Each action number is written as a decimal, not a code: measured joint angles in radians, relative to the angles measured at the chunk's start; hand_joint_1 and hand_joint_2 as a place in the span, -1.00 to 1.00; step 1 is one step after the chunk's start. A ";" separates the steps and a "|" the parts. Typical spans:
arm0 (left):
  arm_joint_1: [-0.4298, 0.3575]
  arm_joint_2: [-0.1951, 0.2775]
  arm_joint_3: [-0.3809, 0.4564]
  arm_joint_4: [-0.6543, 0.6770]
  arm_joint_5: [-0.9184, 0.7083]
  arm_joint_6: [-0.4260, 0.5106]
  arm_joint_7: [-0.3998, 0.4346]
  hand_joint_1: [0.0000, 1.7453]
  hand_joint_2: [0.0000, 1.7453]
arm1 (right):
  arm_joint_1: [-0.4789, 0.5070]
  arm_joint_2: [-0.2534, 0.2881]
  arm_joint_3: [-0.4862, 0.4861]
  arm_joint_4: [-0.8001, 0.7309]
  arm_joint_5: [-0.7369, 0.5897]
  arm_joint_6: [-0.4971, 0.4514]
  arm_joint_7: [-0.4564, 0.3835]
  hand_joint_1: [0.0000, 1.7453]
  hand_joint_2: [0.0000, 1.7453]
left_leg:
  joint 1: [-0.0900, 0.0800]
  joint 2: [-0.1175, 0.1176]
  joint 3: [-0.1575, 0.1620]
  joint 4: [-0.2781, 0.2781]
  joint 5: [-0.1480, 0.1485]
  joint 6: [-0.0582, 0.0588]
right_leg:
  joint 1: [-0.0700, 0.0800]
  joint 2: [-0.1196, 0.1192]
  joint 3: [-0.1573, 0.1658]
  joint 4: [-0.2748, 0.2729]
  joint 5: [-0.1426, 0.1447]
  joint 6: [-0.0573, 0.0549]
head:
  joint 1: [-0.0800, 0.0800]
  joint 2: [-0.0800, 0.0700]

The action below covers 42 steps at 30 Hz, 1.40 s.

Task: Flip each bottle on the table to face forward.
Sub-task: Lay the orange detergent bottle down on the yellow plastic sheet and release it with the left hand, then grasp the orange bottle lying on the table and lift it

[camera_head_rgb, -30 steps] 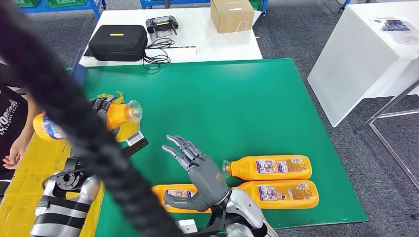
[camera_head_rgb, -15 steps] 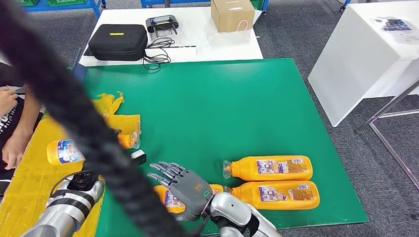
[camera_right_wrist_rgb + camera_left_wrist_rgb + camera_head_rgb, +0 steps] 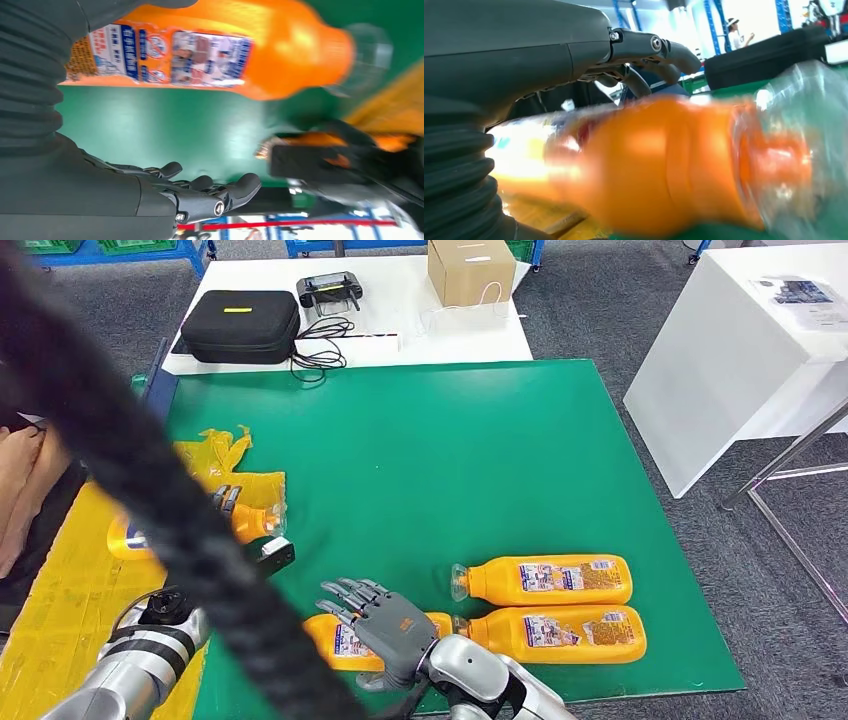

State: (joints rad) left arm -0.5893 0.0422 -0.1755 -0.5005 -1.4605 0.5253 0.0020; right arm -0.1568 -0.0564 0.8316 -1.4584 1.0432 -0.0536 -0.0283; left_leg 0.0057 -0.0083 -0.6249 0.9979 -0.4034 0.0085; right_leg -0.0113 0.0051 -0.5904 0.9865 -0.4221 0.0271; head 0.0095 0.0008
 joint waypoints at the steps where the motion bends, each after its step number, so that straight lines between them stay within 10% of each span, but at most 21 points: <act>1: 0.007 -0.003 0.009 -0.006 0.013 0.011 -0.012 -1.00 1.00 | -0.002 0.000 0.002 0.006 0.019 0.000 0.020 -1.00 1.00 | 0.000 0.000 0.000 0.000 0.000 0.000 | 0.000 0.000 0.000 0.000 0.000 0.000 | 0.000 0.000; 7: 0.071 -0.023 0.071 -0.115 0.168 0.027 -0.131 -1.00 1.00 | -0.012 -0.002 0.010 0.049 0.092 0.019 0.087 -1.00 1.00 | 0.000 0.000 -0.001 0.000 0.000 0.000 | 0.000 0.000 -0.001 0.000 0.000 0.000 | 0.000 0.000; 11: 0.131 -0.043 0.117 -0.259 0.331 0.015 -0.221 -1.00 -1.00 | -0.011 -0.006 0.013 0.079 0.118 0.018 0.098 -1.00 1.00 | 0.000 0.000 -0.001 0.000 -0.001 0.000 | 0.000 0.000 -0.001 0.000 0.000 0.000 | 0.000 0.000; 29: 0.313 -0.120 0.180 -0.844 0.608 -0.111 -0.330 -1.00 -1.00 | -0.012 0.022 -0.013 0.140 0.263 0.001 0.215 -0.96 1.00 | 0.000 0.000 -0.001 0.000 -0.001 0.000 | 0.000 0.000 -0.001 0.000 0.000 0.000 | 0.000 0.000; 34: 0.331 -0.135 0.172 -0.886 0.608 -0.121 -0.331 -1.00 -1.00 | -0.019 0.040 -0.039 0.170 0.272 0.013 0.226 0.86 1.00 | 0.000 0.000 0.000 0.000 -0.001 0.000 | 0.000 0.000 0.000 0.000 0.000 0.000 | 0.000 0.000; 38: 0.340 -0.141 0.156 -0.905 0.610 -0.121 -0.332 -1.00 -1.00 | -0.025 0.046 -0.069 0.192 0.250 0.017 0.226 1.00 1.00 | 0.000 0.000 0.000 0.000 0.000 0.000 | 0.000 0.000 0.000 0.000 0.000 0.000 | 0.000 0.000; 42: 0.343 -0.145 0.144 -0.918 0.619 -0.121 -0.334 -1.00 1.00 | -0.032 0.051 -0.094 0.209 0.232 0.023 0.224 1.00 1.00 | 0.000 0.000 0.000 0.000 0.000 0.000 | 0.000 0.000 0.000 0.000 0.000 0.000 | 0.000 0.000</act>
State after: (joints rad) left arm -0.2460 -0.1028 -0.0315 -1.4180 -0.8414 0.4042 -0.3324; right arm -0.1890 -0.0052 0.7377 -1.2497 1.2750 -0.0302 0.1958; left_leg 0.0056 -0.0085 -0.6249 0.9979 -0.4039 0.0086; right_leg -0.0114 0.0050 -0.5902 0.9861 -0.4223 0.0272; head 0.0095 0.0008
